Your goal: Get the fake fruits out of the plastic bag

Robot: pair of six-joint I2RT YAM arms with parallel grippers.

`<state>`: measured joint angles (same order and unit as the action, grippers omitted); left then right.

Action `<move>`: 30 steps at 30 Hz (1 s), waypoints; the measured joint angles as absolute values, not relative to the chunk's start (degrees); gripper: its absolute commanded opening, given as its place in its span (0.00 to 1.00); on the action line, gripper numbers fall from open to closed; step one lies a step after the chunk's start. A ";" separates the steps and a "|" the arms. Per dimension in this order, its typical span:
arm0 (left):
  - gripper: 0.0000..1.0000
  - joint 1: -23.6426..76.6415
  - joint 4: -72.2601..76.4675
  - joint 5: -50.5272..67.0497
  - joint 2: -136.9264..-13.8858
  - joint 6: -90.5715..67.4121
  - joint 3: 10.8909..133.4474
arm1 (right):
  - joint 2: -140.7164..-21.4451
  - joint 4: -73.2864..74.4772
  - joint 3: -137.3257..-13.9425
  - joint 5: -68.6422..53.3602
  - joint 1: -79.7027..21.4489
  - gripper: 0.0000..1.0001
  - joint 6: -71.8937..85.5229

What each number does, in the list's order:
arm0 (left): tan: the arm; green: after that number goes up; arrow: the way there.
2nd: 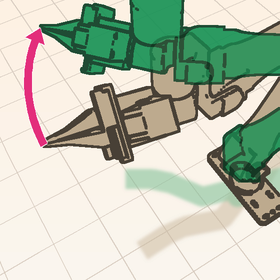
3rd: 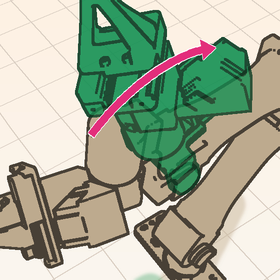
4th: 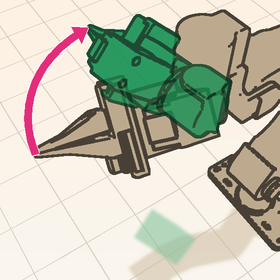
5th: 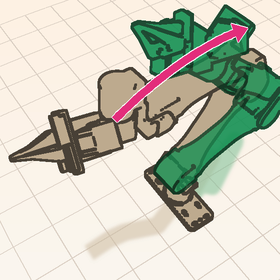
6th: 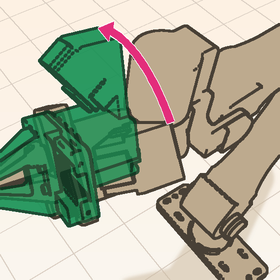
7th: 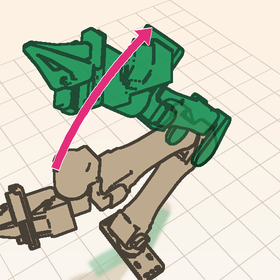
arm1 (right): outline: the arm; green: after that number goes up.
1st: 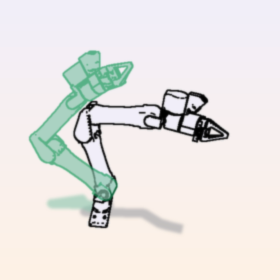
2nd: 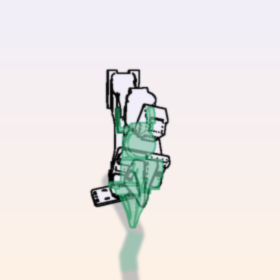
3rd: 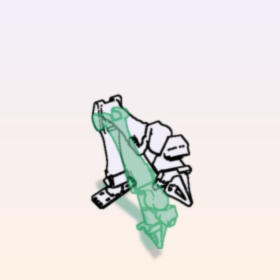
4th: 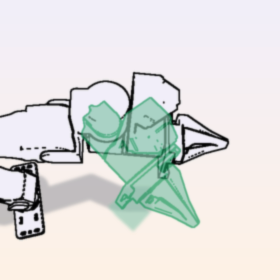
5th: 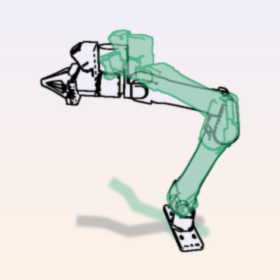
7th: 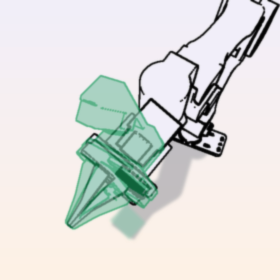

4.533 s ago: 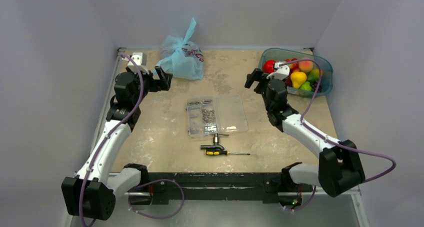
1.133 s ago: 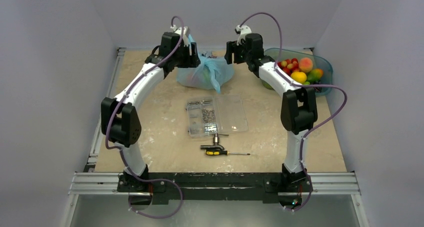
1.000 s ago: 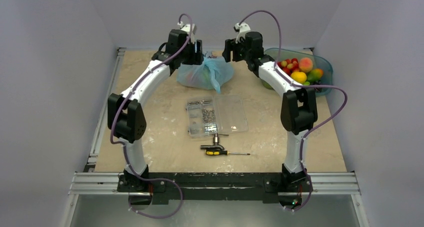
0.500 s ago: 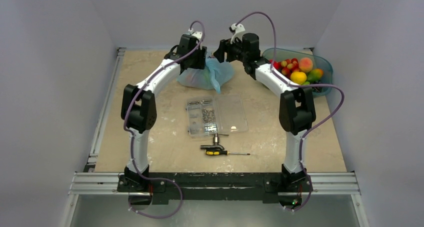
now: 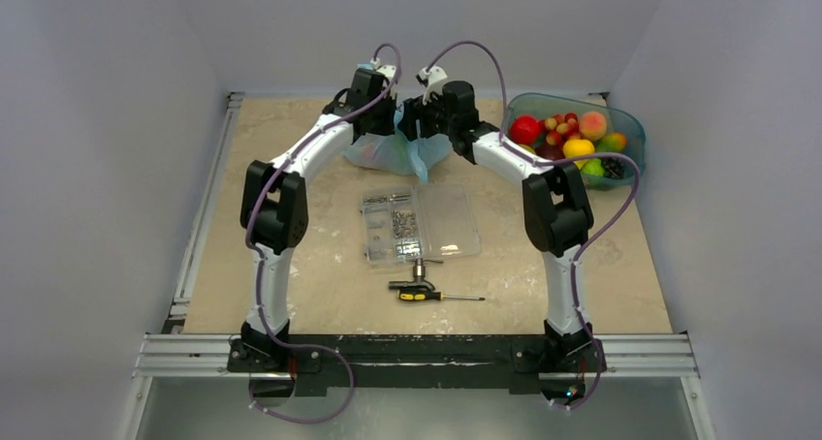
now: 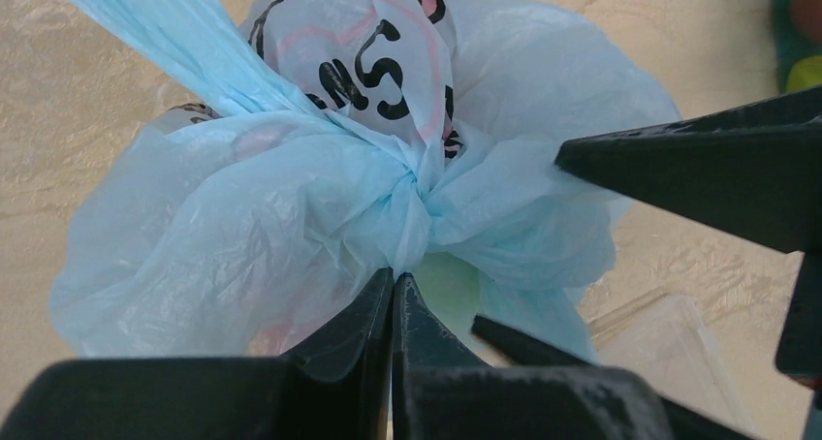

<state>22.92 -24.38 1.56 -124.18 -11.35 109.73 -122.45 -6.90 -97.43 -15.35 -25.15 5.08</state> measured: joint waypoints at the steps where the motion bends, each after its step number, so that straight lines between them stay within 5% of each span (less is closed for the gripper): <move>1: 0.00 22.92 -23.66 1.96 -124.01 -11.35 109.23 | -122.65 -6.81 -97.43 -14.33 -25.76 0.62 4.78; 9: 0.00 22.92 -20.78 2.72 -121.27 -12.71 104.99 | -123.85 -6.90 -98.39 -6.02 -28.45 0.53 2.33; 16: 0.00 22.92 -18.87 -0.43 -118.34 -14.59 101.32 | -124.75 -8.01 -98.13 -0.38 -29.21 0.25 3.55; 20: 0.00 23.03 -19.35 -4.75 -117.93 -15.92 101.23 | -124.75 -11.31 -96.27 -0.82 -29.41 0.00 5.69; 30: 0.00 21.23 -18.90 -6.90 -111.77 -20.84 90.56 | -122.65 -34.57 -79.07 -18.79 -22.50 0.00 29.28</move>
<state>21.23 -18.90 -6.90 -111.77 -20.84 90.56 -122.65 -34.57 -79.07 -18.79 -22.50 29.28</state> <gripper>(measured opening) 0.003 0.007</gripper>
